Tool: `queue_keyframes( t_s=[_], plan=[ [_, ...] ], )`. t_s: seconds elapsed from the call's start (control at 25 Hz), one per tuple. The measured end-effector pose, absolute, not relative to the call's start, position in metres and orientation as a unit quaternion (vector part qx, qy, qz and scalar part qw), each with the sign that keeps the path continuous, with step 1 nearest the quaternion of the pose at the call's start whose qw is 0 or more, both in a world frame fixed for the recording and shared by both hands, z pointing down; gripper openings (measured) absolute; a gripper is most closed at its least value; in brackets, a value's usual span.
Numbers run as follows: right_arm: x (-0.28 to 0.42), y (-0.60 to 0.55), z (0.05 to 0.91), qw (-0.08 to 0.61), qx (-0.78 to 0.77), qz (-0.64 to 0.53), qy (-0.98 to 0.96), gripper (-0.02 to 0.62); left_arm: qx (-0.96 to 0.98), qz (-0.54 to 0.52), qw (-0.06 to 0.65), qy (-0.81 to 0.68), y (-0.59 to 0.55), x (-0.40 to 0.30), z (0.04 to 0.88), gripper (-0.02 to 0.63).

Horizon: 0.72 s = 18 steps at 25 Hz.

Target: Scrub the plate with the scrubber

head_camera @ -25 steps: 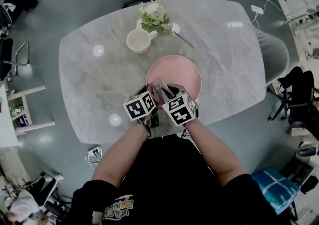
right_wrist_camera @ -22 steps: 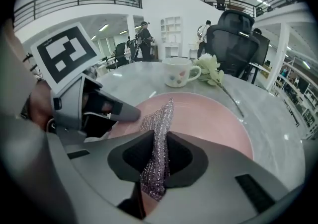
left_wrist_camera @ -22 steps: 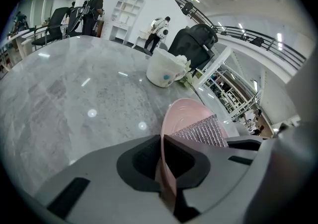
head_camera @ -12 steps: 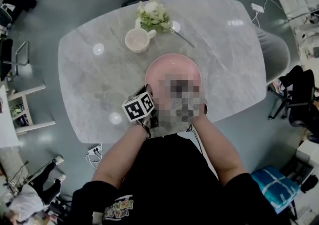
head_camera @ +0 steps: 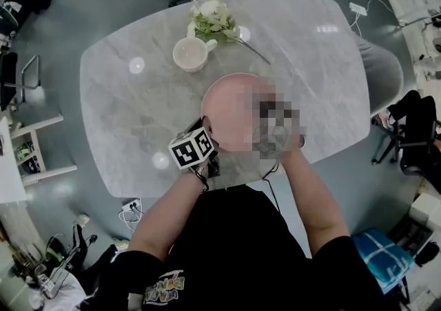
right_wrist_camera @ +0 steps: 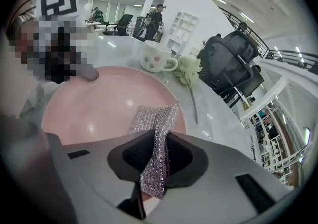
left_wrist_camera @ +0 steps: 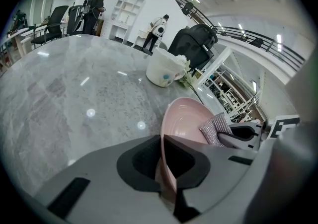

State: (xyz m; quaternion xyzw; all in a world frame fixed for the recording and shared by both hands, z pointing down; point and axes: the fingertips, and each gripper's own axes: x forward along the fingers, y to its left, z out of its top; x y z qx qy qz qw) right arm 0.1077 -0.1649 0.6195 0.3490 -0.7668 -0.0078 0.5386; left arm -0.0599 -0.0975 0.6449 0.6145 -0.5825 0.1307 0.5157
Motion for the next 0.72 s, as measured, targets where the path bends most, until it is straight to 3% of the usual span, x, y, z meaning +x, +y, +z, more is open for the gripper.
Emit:
queue_keyframes(
  t_s=[0.28, 0.72],
  plan=[
    [0.122, -0.187, 0.618, 0.559, 0.360, -0.051, -0.745, 0.075, 0.615, 0.131, 0.518, -0.580, -0.097, -0.060, 0.649, 0.026],
    [0.132, -0.202, 0.599, 0.532, 0.401, -0.042, -0.744, 0.078, 0.612, 0.136, 0.516, -0.584, -0.095, -0.059, 0.647, 0.026]
  ],
)
